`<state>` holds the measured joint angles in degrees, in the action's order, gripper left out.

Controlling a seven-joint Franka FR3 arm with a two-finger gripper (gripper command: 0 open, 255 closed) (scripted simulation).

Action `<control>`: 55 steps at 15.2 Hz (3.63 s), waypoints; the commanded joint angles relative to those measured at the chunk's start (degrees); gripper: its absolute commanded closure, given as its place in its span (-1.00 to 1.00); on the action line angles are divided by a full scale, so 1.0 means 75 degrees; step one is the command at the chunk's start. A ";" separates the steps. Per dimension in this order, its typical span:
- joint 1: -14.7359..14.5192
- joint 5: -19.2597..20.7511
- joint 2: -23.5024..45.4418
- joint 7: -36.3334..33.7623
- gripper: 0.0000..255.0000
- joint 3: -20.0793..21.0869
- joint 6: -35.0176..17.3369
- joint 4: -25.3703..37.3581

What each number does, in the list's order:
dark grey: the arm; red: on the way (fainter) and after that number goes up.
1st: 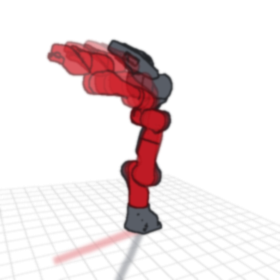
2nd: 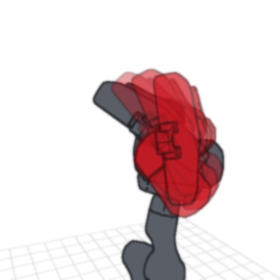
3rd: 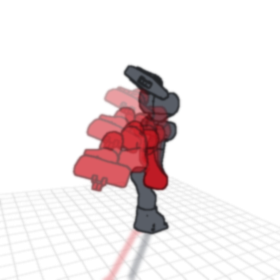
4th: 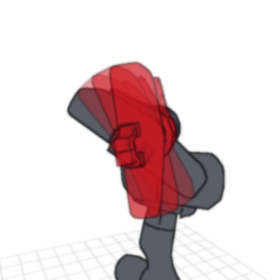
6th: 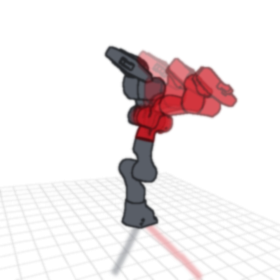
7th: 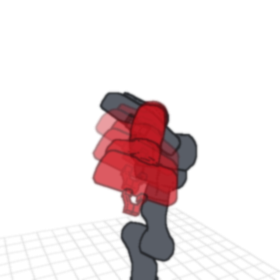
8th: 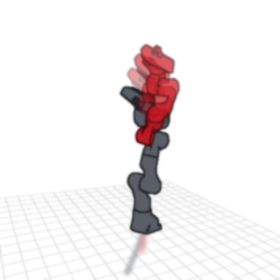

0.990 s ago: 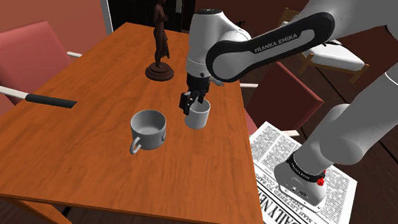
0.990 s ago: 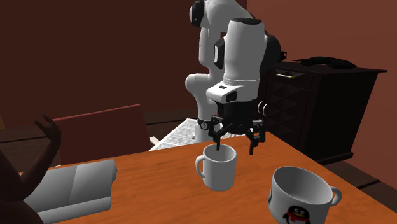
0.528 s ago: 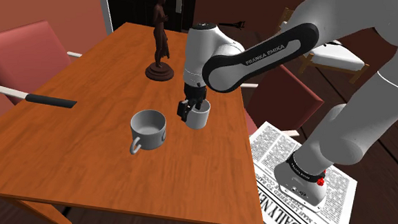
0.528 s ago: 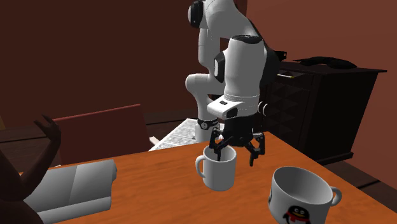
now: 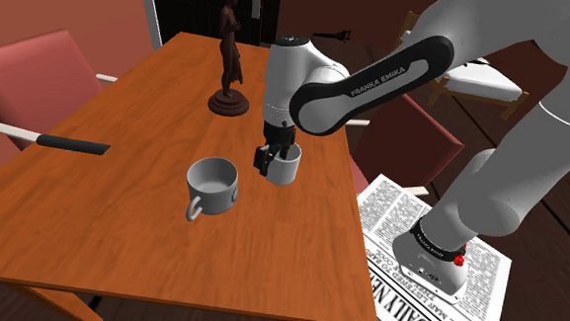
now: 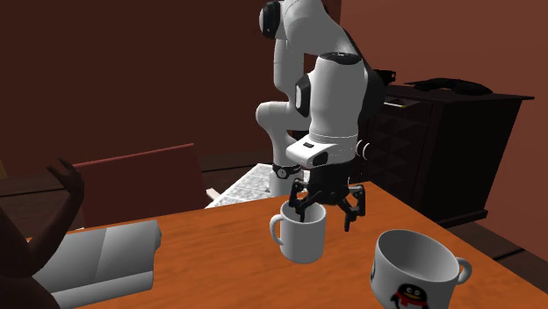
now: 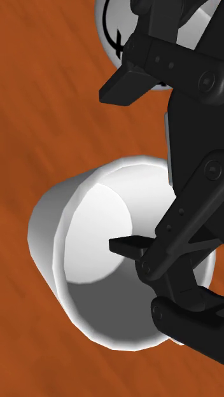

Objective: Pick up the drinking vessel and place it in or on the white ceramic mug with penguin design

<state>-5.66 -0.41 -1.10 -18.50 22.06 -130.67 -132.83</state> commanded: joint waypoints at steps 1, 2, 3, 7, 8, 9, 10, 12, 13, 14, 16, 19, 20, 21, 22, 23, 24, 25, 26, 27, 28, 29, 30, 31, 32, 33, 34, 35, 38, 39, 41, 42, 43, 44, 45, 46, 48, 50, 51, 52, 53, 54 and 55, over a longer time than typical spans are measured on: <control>0.0000 0.0000 0.0000 0.0000 1.00 0.0000 0.0000 0.0000; 0.0000 0.0000 0.0000 0.0000 1.00 0.0000 0.0000 0.0000; 0.0000 0.0000 0.0000 0.0000 1.00 0.0000 0.0000 0.0000; 0.0000 0.0000 0.0000 0.0000 1.00 0.0000 0.0000 0.0000; 0.0000 0.0000 0.0000 0.0000 1.00 0.0000 0.0000 0.0000; 0.0000 0.0000 0.0000 0.0000 1.00 0.0000 0.0000 0.0000; 0.0000 0.0000 0.0001 -0.0001 1.00 0.0000 -0.0001 0.0000; 0.0001 -0.0063 -0.0133 0.0046 1.00 -0.0005 0.0207 0.0084; 0.0001 -0.0092 -0.0197 0.0068 1.00 -0.0008 0.0311 0.0128; 0.0001 -0.0119 -0.0260 0.0089 1.00 -0.0012 0.0416 0.0174; 0.0001 -0.0170 -0.0379 0.0128 1.00 -0.0022 0.0625 0.0271; 0.0002 -0.0235 -0.0545 0.0179 1.00 -0.0038 0.0938 0.0429; 0.0002 -0.0255 -0.0597 0.0194 1.00 -0.0044 0.1043 0.0485; 0.0002 -0.0273 -0.0646 0.0209 1.00 -0.0050 0.1147 0.0543; 0.0002 -0.0290 -0.0694 0.0223 1.00 -0.0057 0.1251 0.0602; 0.0003 -0.0306 -0.0740 0.0236 1.00 -0.0063 0.1356 0.0663; 0.0003 -0.0320 -0.0785 0.0248 1.00 -0.0070 0.1460 0.0725; 0.0004 -0.0334 -0.0827 0.0259 1.00 -0.0077 0.1564 0.0789; 0.0004 -0.0347 -0.0868 0.0270 1.00 -0.0083 0.1668 0.0855; 0.0005 -0.0359 -0.0907 0.0280 1.00 -0.0090 0.1772 0.0922; 0.0006 -0.0370 -0.0944 0.0290 1.00 -0.0097 0.1875 0.0990; 0.0007 -0.0380 -0.0979 0.0299 1.00 -0.0104 0.1979 0.1061; 0.0008 -0.0389 -0.1013 0.0307 1.00 -0.0111 0.2083 0.1132; 0.0009 -0.0397 -0.1044 0.0315 1.00 -0.0117 0.2186 0.1206; 0.0010 -0.0405 -0.1074 0.0322 1.00 -0.0124 0.2289 0.1281; 0.0012 -0.0412 -0.1102 0.0328 1.00 -0.0130 0.2393 0.1357; 0.0013 -0.0418 -0.1128 0.0334 1.00 -0.0137 0.2496 0.1436; 0.0015 -0.0423 -0.1153 0.0340 1.00 -0.0143 0.2599 0.1515; 0.0020 -0.0436 -0.1216 0.0353 1.00 -0.0162 0.2907 0.1764; 0.0022 -0.0439 -0.1233 0.0357 1.00 -0.0168 0.3010 0.1850; 0.0026 -0.0443 -0.1263 0.0363 1.00 -0.0179 0.3215 0.2027; 0.0028 -0.0445 -0.1275 0.0365 1.00 -0.0184 0.3318 0.2118; 0.0029 -0.0446 -0.1282 0.0366 1.00 -0.0187 0.3363 0.2157; -0.0026 -0.0393 -0.1077 0.0167 1.00 -0.0071 0.3401 0.2394; -0.0083 -0.0332 -0.0867 -0.0033 1.00 0.0043 0.3443 0.2638; -0.0141 -0.0261 -0.0649 -0.0234 1.00 0.0156 0.3490 0.2893; -0.0272 -0.0089 -0.0188 -0.0641 1.00 0.0371 0.3602 0.3434; -0.0434 0.0121 0.0308 -0.1050 1.00 0.0564 0.3741 0.4021; -0.0533 0.0240 0.0569 -0.1254 1.00 0.0647 0.3823 0.4335; -0.0641 0.0366 0.0838 -0.1456 1.00 0.0723 0.3914 0.4663; -0.0758 0.0500 0.1117 -0.1655 1.00 0.0795 0.4015 0.5006; -0.0888 0.0641 0.1404 -0.1850 1.00 0.0858 0.4127 0.5367; -0.1030 0.0787 0.1702 -0.2040 1.00 0.0913 0.4250 0.5748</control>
<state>-12.44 4.25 9.12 -32.29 28.49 -99.66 -92.81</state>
